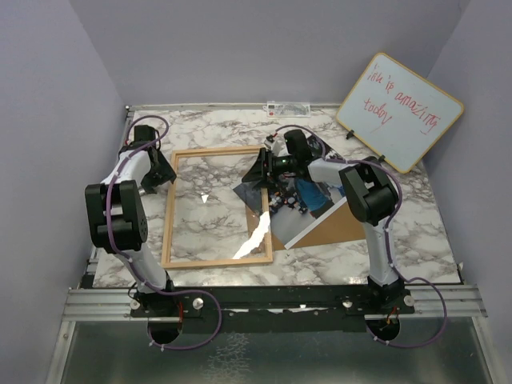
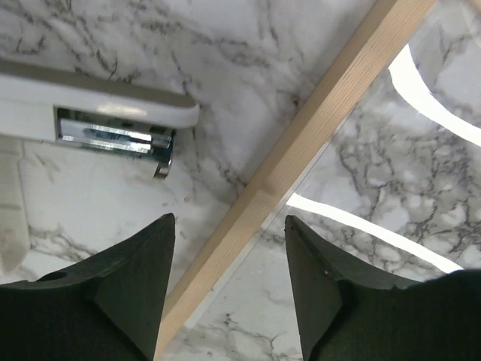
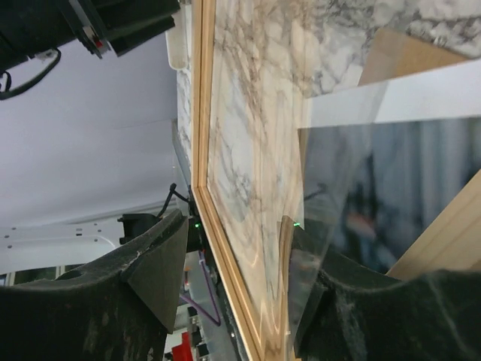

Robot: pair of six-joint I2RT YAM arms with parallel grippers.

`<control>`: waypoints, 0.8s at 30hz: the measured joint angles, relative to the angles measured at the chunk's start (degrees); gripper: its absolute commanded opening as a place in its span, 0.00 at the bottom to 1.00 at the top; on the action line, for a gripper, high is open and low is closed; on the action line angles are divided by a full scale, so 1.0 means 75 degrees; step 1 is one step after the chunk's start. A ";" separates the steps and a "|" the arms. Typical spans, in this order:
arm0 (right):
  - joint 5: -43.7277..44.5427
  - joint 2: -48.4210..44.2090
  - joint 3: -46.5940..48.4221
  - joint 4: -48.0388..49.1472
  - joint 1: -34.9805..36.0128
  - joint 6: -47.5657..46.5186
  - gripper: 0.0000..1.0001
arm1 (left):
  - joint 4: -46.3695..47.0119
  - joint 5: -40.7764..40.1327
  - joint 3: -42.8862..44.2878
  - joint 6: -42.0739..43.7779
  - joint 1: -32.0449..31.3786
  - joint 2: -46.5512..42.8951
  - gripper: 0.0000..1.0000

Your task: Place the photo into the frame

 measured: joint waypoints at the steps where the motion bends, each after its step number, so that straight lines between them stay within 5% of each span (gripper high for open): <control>1: 0.0000 -0.0117 -0.0108 -0.0017 0.0003 0.0023 0.58 | -0.0058 0.0006 -0.0213 -0.0020 0.0000 -0.0175 0.64; 12: -0.0050 -0.0909 -0.1119 -0.0026 0.0125 0.0289 0.51 | -0.0283 0.0012 -0.1422 -0.0119 0.0000 -0.1428 0.65; 21: 0.0003 -0.1005 -0.1833 0.0577 0.0618 0.0542 0.05 | -0.0323 -0.0583 -0.1848 -0.0067 0.0000 -0.1772 0.50; 24: 0.0087 -0.1125 -0.2253 0.1157 0.0667 0.0857 0.01 | -0.0289 -0.0801 -0.1848 -0.0006 0.0000 -0.1897 0.44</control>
